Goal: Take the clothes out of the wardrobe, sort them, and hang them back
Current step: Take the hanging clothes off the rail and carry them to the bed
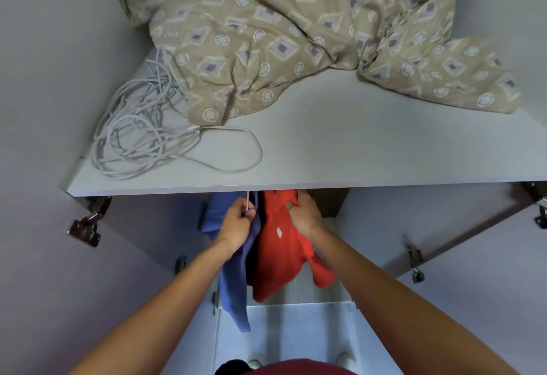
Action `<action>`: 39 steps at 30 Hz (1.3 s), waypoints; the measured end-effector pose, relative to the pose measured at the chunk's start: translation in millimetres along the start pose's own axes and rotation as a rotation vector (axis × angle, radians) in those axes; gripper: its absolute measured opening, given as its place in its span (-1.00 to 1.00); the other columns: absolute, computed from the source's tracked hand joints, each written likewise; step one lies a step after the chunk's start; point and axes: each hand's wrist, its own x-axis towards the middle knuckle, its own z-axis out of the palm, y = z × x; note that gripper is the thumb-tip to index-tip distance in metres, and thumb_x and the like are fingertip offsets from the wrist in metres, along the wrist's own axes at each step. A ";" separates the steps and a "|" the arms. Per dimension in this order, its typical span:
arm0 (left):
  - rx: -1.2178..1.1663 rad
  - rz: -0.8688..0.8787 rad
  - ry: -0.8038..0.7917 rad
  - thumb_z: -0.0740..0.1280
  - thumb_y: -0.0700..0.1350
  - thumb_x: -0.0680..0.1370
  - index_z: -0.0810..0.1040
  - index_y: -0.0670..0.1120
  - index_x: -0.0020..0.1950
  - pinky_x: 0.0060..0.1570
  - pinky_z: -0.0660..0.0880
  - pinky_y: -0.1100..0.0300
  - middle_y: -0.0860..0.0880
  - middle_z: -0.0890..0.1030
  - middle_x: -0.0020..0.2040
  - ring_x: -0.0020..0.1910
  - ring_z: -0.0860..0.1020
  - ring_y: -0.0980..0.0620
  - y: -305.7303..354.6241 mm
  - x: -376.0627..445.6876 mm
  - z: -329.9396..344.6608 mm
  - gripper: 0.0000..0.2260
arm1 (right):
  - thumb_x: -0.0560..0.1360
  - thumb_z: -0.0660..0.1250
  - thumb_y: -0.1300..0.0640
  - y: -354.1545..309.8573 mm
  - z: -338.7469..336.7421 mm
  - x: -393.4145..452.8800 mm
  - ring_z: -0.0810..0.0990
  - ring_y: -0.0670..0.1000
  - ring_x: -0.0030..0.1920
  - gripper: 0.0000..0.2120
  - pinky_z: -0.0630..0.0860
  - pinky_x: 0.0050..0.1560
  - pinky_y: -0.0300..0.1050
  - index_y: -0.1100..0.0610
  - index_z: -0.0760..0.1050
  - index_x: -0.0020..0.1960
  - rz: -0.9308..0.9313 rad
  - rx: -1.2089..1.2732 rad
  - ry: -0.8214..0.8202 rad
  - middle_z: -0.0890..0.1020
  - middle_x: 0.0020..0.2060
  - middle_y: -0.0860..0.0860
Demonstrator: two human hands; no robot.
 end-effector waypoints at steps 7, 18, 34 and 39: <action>-0.228 0.096 0.248 0.25 -0.04 0.73 0.39 -0.07 -0.22 -0.34 0.32 0.25 0.02 0.39 -0.37 -0.42 0.32 0.21 46.8 -33.8 3.6 -0.67 | 0.61 0.22 0.29 -3.7 -14.2 -28.7 0.58 0.05 0.27 -0.55 0.48 0.35 0.03 0.12 0.40 0.49 -0.113 0.194 0.044 0.60 0.23 -0.03; -0.179 0.130 0.309 0.28 -0.06 0.72 0.28 -0.04 -0.31 -0.40 0.22 0.23 0.12 0.27 -0.42 -0.39 0.24 0.16 33.7 -123.0 24.1 -0.58 | 0.60 0.23 0.31 32.4 -4.6 -116.2 0.62 -0.02 0.30 -0.32 0.52 0.39 0.12 -0.29 0.29 0.54 -0.293 0.359 -0.129 0.62 0.33 -0.12; -0.220 -0.158 0.572 0.23 -0.04 0.74 0.36 -0.07 -0.24 -0.28 0.32 0.21 0.14 0.34 -0.34 -0.33 0.31 0.15 -23.2 -370.8 67.4 -0.64 | 0.51 0.28 0.12 108.0 22.7 -286.4 0.49 -0.21 -0.23 -0.58 0.44 -0.08 -0.18 -0.34 0.43 0.23 -0.395 0.312 -0.590 0.48 -0.15 -0.12; -0.211 -0.249 0.676 0.21 0.10 0.72 0.33 -0.04 -0.25 -0.27 0.34 0.17 0.16 0.34 -0.35 -0.32 0.31 0.16 -60.5 -463.3 63.1 -0.61 | 0.49 0.30 0.12 117.7 49.8 -361.5 0.49 -0.15 -0.28 -0.72 0.43 -0.16 -0.21 -0.20 0.44 0.11 -0.459 0.202 -0.724 0.48 -0.19 -0.05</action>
